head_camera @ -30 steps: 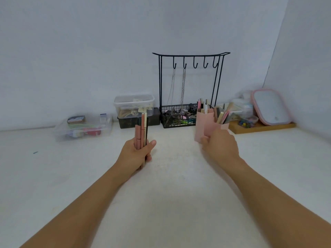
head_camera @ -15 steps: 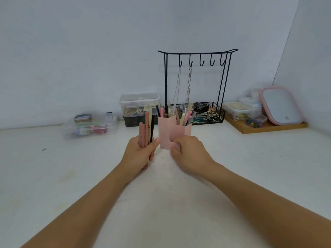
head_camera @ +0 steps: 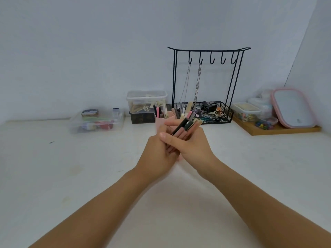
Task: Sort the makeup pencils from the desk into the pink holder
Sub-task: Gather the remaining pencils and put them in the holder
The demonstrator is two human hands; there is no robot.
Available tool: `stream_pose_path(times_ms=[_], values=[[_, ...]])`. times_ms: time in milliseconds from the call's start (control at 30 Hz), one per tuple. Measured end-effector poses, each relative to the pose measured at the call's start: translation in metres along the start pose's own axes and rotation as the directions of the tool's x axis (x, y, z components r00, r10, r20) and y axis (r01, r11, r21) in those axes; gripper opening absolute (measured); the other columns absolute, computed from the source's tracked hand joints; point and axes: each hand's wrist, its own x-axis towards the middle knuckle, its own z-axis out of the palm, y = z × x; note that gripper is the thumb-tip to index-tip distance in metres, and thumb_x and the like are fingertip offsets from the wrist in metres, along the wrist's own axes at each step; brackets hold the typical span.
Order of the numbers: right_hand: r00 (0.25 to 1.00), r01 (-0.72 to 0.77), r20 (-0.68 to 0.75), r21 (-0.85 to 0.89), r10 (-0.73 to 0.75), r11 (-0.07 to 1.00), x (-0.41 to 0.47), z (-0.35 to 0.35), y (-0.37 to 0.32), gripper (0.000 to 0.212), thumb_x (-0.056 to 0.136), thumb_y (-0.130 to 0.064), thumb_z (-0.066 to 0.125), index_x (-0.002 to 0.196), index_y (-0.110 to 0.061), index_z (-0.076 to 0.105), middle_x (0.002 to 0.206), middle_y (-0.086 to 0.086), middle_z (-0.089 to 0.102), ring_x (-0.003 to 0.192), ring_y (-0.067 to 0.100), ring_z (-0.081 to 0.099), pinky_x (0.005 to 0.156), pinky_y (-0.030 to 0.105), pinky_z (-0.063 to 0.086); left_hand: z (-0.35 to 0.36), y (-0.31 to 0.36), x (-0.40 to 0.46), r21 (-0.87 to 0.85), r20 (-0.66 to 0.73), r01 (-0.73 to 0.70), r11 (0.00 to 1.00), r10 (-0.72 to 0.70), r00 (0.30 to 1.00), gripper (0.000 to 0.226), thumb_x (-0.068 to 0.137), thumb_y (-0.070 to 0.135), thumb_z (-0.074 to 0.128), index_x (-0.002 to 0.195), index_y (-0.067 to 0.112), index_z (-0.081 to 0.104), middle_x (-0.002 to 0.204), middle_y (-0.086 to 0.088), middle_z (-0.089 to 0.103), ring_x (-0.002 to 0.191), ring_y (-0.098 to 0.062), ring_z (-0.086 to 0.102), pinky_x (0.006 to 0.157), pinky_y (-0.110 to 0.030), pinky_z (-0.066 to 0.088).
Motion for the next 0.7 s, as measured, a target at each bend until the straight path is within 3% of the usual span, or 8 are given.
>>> stream_pose_path(times_ms=[67, 100, 133, 200, 267, 433, 533, 700], values=[[0.998, -0.012, -0.062, 0.052, 0.015, 0.999, -0.001, 0.006, 0.003, 0.023, 0.085, -0.008, 0.077, 0.097, -0.027, 0.076, 0.093, -0.002, 0.079, 0.095, 0.009, 0.074, 0.078, 0.019, 0.057, 0.002, 0.002, -0.001, 0.081, -0.048, -0.017, 0.997, 0.021, 0.999, 0.057, 0.085, 0.009, 0.071, 0.122, 0.04, 0.04, 0.104, 0.04, 0.065, 0.098, 0.013, 0.067, 0.075, -0.009, 0.054], [0.995, -0.022, -0.096, 0.038, 0.026, 0.999, -0.001, 0.007, 0.004, 0.016, 0.086, -0.009, 0.076, 0.096, -0.021, 0.077, 0.089, 0.002, 0.079, 0.09, 0.013, 0.076, 0.075, 0.022, 0.059, 0.002, 0.001, -0.001, 0.105, -0.072, -0.016, 0.994, 0.023, 0.997, 0.059, 0.084, 0.013, 0.071, 0.122, 0.041, 0.036, 0.103, 0.039, 0.066, 0.096, 0.012, 0.067, 0.074, -0.01, 0.054], [0.992, -0.03, -0.123, 0.016, 0.032, 0.999, -0.001, 0.008, 0.004, 0.006, 0.086, -0.011, 0.075, 0.09, -0.015, 0.077, 0.081, 0.006, 0.078, 0.08, 0.016, 0.076, 0.069, 0.024, 0.06, 0.003, -0.002, -0.001, 0.121, -0.095, -0.009, 0.993, 0.021, 0.995, 0.059, 0.082, 0.015, 0.072, 0.121, 0.039, 0.035, 0.102, 0.031, 0.07, 0.093, 0.006, 0.071, 0.074, -0.017, 0.058], [0.984, -0.036, -0.177, -0.032, 0.029, 0.999, 0.001, 0.008, 0.006, 0.013, 0.084, -0.01, 0.071, 0.071, -0.009, 0.073, 0.063, 0.01, 0.071, 0.06, 0.019, 0.072, 0.055, 0.025, 0.056, 0.004, -0.005, 0.0, 0.146, -0.122, 0.016, 0.989, 0.001, 0.993, 0.064, 0.079, 0.015, 0.073, 0.126, 0.032, 0.032, 0.097, 0.008, 0.075, 0.084, -0.01, 0.075, 0.072, -0.038, 0.063], [0.974, -0.064, -0.219, -0.05, 0.051, 0.997, 0.002, 0.007, 0.008, 0.02, 0.08, -0.007, 0.067, 0.06, -0.012, 0.068, 0.055, 0.009, 0.066, 0.052, 0.018, 0.067, 0.049, 0.022, 0.052, 0.005, -0.005, 0.002, 0.186, -0.113, 0.034, 0.982, -0.013, 0.994, 0.072, 0.078, 0.013, 0.077, 0.128, 0.033, 0.029, 0.087, 0.002, 0.075, 0.074, -0.013, 0.074, 0.066, -0.043, 0.062], [0.915, -0.177, -0.344, 0.122, 0.209, 0.977, 0.012, -0.009, 0.012, 0.026, 0.081, -0.015, 0.069, 0.055, -0.017, 0.062, 0.047, -0.002, 0.055, 0.041, 0.008, 0.051, 0.041, 0.019, 0.039, 0.004, -0.005, 0.007, 0.235, -0.065, -0.016, 0.972, 0.032, 0.997, 0.079, 0.076, 0.019, 0.082, 0.133, 0.037, 0.029, 0.074, 0.014, 0.066, 0.07, -0.001, 0.068, 0.055, -0.019, 0.054], [0.853, -0.141, -0.46, 0.253, 0.247, 0.957, 0.025, -0.03, 0.008, 0.027, 0.08, -0.014, 0.069, 0.057, -0.017, 0.054, 0.051, -0.001, 0.042, 0.044, 0.011, 0.034, 0.04, 0.022, 0.027, 0.001, -0.005, 0.008, 0.21, -0.046, -0.052, 0.976, 0.063, 0.997, 0.079, 0.077, 0.029, 0.081, 0.138, 0.032, 0.03, 0.076, 0.019, 0.064, 0.071, 0.001, 0.066, 0.056, -0.015, 0.049], [0.787, -0.087, -0.547, 0.358, 0.284, 0.93, 0.034, -0.051, 0.01, 0.028, 0.084, -0.013, 0.069, 0.063, -0.016, 0.05, 0.057, 0.0, 0.04, 0.047, 0.012, 0.03, 0.042, 0.024, 0.023, -0.002, -0.006, 0.007, 0.24, -0.067, -0.073, 0.968, 0.092, 0.994, 0.084, 0.07, 0.04, 0.082, 0.137, 0.03, 0.031, 0.089, 0.013, 0.054, 0.072, -0.002, 0.055, 0.058, -0.012, 0.04]])
